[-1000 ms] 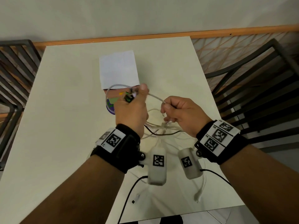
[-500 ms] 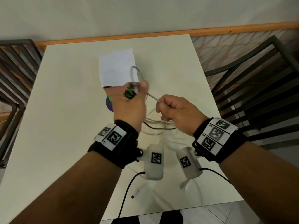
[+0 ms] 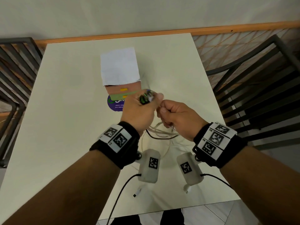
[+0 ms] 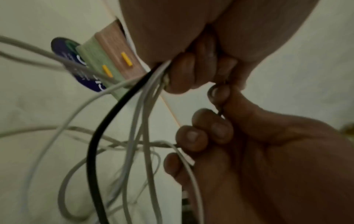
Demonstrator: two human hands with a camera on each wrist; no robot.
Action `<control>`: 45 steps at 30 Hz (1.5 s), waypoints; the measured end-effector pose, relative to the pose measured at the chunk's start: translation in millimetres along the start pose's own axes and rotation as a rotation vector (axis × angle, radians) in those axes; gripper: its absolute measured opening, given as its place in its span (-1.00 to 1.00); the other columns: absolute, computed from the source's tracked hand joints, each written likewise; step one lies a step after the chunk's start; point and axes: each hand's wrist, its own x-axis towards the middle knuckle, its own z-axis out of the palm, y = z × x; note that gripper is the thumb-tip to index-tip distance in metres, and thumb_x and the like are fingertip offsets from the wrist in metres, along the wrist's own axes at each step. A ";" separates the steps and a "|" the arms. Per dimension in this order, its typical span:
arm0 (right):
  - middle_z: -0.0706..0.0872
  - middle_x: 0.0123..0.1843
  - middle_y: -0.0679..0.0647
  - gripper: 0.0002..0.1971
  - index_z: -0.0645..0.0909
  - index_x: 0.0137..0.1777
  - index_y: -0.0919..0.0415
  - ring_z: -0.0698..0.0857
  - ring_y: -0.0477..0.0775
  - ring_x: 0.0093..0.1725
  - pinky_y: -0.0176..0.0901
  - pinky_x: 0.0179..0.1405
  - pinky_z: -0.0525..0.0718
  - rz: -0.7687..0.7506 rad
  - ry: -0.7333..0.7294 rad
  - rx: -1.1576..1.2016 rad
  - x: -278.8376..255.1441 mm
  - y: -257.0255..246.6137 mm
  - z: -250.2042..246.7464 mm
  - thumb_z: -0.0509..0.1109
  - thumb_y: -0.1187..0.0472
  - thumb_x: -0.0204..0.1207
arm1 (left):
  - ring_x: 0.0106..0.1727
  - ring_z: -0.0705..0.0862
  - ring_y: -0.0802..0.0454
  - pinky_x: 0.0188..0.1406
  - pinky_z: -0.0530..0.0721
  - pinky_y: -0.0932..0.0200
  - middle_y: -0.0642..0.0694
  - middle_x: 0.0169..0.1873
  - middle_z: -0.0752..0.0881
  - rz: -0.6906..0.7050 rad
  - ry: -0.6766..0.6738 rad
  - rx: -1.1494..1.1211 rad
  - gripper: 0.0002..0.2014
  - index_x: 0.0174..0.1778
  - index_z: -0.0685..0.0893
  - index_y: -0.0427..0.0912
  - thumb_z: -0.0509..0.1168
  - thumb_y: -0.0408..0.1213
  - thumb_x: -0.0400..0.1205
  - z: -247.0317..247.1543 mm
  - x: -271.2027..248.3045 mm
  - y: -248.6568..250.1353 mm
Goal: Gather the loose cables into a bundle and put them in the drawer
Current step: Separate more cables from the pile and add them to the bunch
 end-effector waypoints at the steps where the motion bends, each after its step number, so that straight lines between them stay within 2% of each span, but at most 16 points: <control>1: 0.48 -0.47 -0.09 -0.83 0.57 -0.28 0.11 0.41 -0.07 -0.44 -0.18 -0.29 0.47 -0.008 0.000 -0.022 0.9 -0.6 0.2 0.23 0.15 0.51 | -0.65 0.39 0.12 -0.60 0.38 0.28 -0.08 -0.53 0.58 -0.010 0.107 -0.069 -0.83 -0.15 0.66 -0.42 0.43 -0.36 0.63 -2.1 5.9 -0.7; 3: 0.50 -0.48 -0.15 -0.81 0.58 -0.30 0.06 0.47 -0.10 -0.43 -0.11 -0.24 0.46 -0.012 0.015 -0.067 2.7 -0.7 -1.1 0.24 0.16 0.54 | -0.65 0.32 0.05 -0.62 0.34 0.28 -0.34 -0.39 0.58 -0.061 0.218 -0.200 -0.69 0.00 0.59 -0.51 0.42 -0.26 0.65 -4.2 9.8 2.5; 7: 0.59 -0.47 -0.14 -0.74 0.60 -0.31 0.08 0.51 -0.04 -0.39 -0.14 -0.30 0.45 -0.031 0.031 -0.037 6.5 -4.4 -2.1 0.27 0.23 0.64 | -0.70 0.42 0.15 -0.65 0.43 0.30 0.04 -0.64 0.56 -0.002 -0.031 -0.073 -0.82 -0.25 0.59 -0.29 0.40 -0.40 0.65 1.3 -7.5 7.8; 11: 0.66 -0.36 0.17 -0.75 0.64 -0.30 0.09 0.51 0.14 -0.29 0.01 -0.14 0.48 -0.036 0.017 -0.170 8.7 -7.3 -2.6 0.26 0.24 0.61 | -0.56 0.30 -0.02 -0.53 0.40 0.17 -0.31 -0.36 0.63 -0.015 0.292 -0.216 -0.77 -0.28 0.54 -0.13 0.44 -0.20 0.61 -12.7 14.2 12.2; 15: 0.76 -0.15 0.08 -0.80 0.68 -0.06 0.27 0.65 0.03 -0.11 -0.12 -0.08 0.62 -0.019 0.019 -0.189 13.0 -16.6 2.4 0.22 0.36 0.69 | -0.65 0.41 0.14 -0.58 0.37 0.25 0.02 -0.58 0.57 0.021 -0.019 -0.024 -0.77 -0.34 0.61 -0.13 0.41 -0.30 0.64 -7.3 -2.5 11.4; 19: 0.75 -0.10 0.22 -0.81 0.68 -0.03 0.24 0.59 -0.05 -0.25 -0.12 -0.12 0.55 -0.059 0.011 -0.358 19.4 -18.1 6.2 0.23 0.28 0.69 | -0.59 0.32 0.00 -0.56 0.36 0.22 -0.41 -0.45 0.48 -0.003 0.193 -0.277 -0.76 -0.20 0.55 -0.26 0.42 -0.19 0.59 -16.5 6.4 18.9; 23: 0.77 0.01 0.14 -0.81 0.68 0.06 0.19 0.69 0.25 -0.02 0.03 0.01 0.60 -0.074 0.005 -0.381 22.2 -19.4 5.7 0.24 0.18 0.67 | -0.64 0.26 0.06 -0.61 0.26 0.30 -0.17 -0.49 0.41 -0.041 -0.009 -0.260 -0.87 -0.16 0.61 -0.31 0.40 -0.37 0.66 -15.5 -4.5 16.0; 25: 0.73 0.05 0.13 -0.83 0.68 -0.01 0.13 0.69 0.15 -0.01 -0.10 0.03 0.61 -0.084 0.001 -0.379 21.1 -23.1 5.3 0.25 0.18 0.69 | -0.65 0.30 0.07 -0.61 0.28 0.29 -0.12 -0.58 0.46 -0.044 -0.035 -0.158 -0.84 -0.20 0.63 -0.42 0.41 -0.42 0.64 -16.2 -4.9 13.7; 27: 0.61 0.03 0.06 -0.78 0.65 -0.15 0.00 0.63 -0.07 -0.11 -0.43 -0.07 0.52 -0.082 0.007 -0.453 20.1 -20.0 3.4 0.25 0.20 0.69 | -0.62 0.31 0.03 -0.59 0.32 0.26 -0.35 -0.48 0.51 -0.034 0.103 -0.224 -0.71 -0.06 0.57 -0.53 0.43 -0.33 0.60 -21.6 5.1 16.1; 29: 0.54 0.00 -0.04 -0.74 0.62 -0.20 -0.12 0.57 -0.23 -0.21 -0.53 -0.15 0.46 -0.042 -0.001 -0.518 20.8 -17.9 3.5 0.24 0.16 0.69 | -0.56 0.29 0.03 -0.60 0.30 0.24 -0.45 -0.31 0.55 -0.009 0.157 -0.355 -0.75 -0.08 0.56 -0.40 0.42 -0.27 0.63 -26.2 10.4 23.5; 32: 0.64 -0.12 -0.08 -0.77 0.66 -0.16 -0.06 0.59 -0.19 -0.24 -0.32 -0.13 0.50 -0.048 -0.001 -0.498 19.7 -20.4 6.4 0.26 0.20 0.68 | -0.65 0.35 0.08 -0.62 0.33 0.29 -0.20 -0.45 0.57 0.004 -0.006 -0.193 -0.82 -0.24 0.57 -0.22 0.40 -0.36 0.65 -23.2 4.5 17.7; 34: 0.66 -0.33 -0.18 -0.81 0.68 -0.13 0.06 0.55 -0.20 -0.38 -0.38 -0.27 0.51 -0.071 -0.006 -0.405 17.8 -25.8 7.6 0.28 0.25 0.67 | -0.61 0.42 0.12 -0.58 0.39 0.28 -0.01 -0.55 0.55 0.019 -0.030 -0.068 -0.82 -0.26 0.61 -0.32 0.42 -0.38 0.62 -19.9 0.5 15.9; 37: 0.65 -0.38 -0.15 -0.85 0.72 -0.11 0.11 0.51 -0.22 -0.45 -0.34 -0.32 0.52 -0.037 -0.003 -0.456 18.5 -25.0 7.4 0.33 0.22 0.64 | -0.57 0.32 -0.01 -0.57 0.36 0.23 -0.27 -0.36 0.56 0.023 0.189 -0.248 -0.71 -0.07 0.54 -0.48 0.43 -0.29 0.60 -19.0 6.9 22.1; 40: 0.68 -0.37 -0.10 -0.88 0.73 -0.12 0.14 0.56 -0.21 -0.43 -0.22 -0.26 0.52 -0.008 0.000 -0.527 19.4 -21.7 4.1 0.37 0.20 0.60 | -0.56 0.24 0.02 -0.60 0.27 0.25 -0.27 -0.40 0.49 0.025 0.154 -0.279 -0.79 -0.09 0.54 -0.46 0.36 -0.35 0.69 -12.9 0.7 25.8; 43: 0.75 -0.29 0.22 -0.87 0.72 -0.16 0.19 0.65 0.25 -0.30 0.06 -0.23 0.62 -0.083 0.003 -0.465 16.1 -25.1 2.7 0.38 0.21 0.58 | -0.62 0.39 0.05 -0.50 0.35 0.18 -0.04 -0.62 0.50 0.018 -0.036 -0.028 -0.79 -0.36 0.68 -0.16 0.39 -0.20 0.59 -11.8 -8.1 13.9; 45: 0.76 -0.25 0.26 -0.92 0.71 -0.15 0.14 0.67 0.35 -0.24 0.12 -0.20 0.65 -0.094 -0.006 -0.448 15.2 -26.3 2.0 0.41 0.22 0.55 | -0.64 0.40 0.03 -0.51 0.36 0.17 -0.05 -0.65 0.53 -0.010 -0.041 0.000 -0.73 -0.41 0.65 -0.20 0.38 -0.19 0.59 -12.4 -7.7 14.9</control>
